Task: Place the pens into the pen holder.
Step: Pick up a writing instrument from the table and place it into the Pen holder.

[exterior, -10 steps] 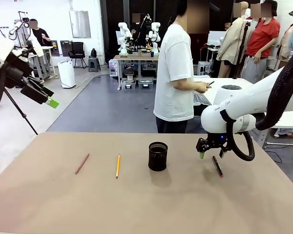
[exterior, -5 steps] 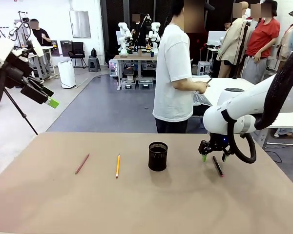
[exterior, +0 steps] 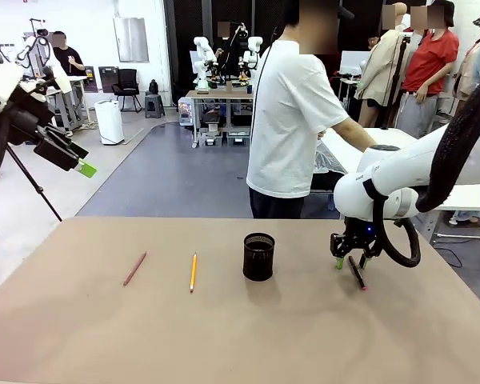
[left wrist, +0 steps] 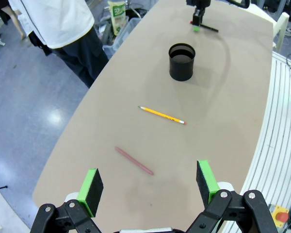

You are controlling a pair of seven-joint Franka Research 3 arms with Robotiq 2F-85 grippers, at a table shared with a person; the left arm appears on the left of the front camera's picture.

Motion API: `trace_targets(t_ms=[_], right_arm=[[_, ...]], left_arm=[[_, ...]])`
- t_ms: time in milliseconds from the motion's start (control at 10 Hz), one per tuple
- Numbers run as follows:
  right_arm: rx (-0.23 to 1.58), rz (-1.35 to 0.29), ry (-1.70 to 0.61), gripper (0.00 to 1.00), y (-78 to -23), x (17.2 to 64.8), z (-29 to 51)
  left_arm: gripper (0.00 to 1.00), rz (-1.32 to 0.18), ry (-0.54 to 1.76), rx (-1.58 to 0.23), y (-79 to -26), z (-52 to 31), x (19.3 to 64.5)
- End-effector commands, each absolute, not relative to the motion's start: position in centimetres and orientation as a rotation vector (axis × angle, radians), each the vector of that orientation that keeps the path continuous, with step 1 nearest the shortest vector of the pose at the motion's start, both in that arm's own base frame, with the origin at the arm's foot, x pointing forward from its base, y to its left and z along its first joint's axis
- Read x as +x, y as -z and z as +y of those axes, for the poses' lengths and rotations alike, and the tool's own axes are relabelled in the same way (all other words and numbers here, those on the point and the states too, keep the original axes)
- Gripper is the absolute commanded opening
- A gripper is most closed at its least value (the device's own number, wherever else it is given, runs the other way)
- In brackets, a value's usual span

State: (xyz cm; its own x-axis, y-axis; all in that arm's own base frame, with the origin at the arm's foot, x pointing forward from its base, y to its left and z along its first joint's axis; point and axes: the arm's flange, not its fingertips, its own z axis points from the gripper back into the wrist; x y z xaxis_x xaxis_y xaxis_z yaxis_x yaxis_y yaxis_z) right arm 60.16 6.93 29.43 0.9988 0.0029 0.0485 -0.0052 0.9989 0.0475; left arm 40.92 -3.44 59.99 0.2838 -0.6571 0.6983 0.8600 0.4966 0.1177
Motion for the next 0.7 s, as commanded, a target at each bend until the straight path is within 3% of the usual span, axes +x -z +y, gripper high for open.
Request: trace_targets(t_ms=[0,600], right_arm=[[0.073,-0.033,-0.014,0.00,-29.48,61.02,6.60],[0.112,-0.022,-0.085,0.00,-29.28,60.92,6.94]], left_arm=[[1.00,-0.770,1.043,-0.311,-59.96,-3.29,40.84],[1.00,-0.770,1.043,-0.311,-59.96,-3.29,40.84]])
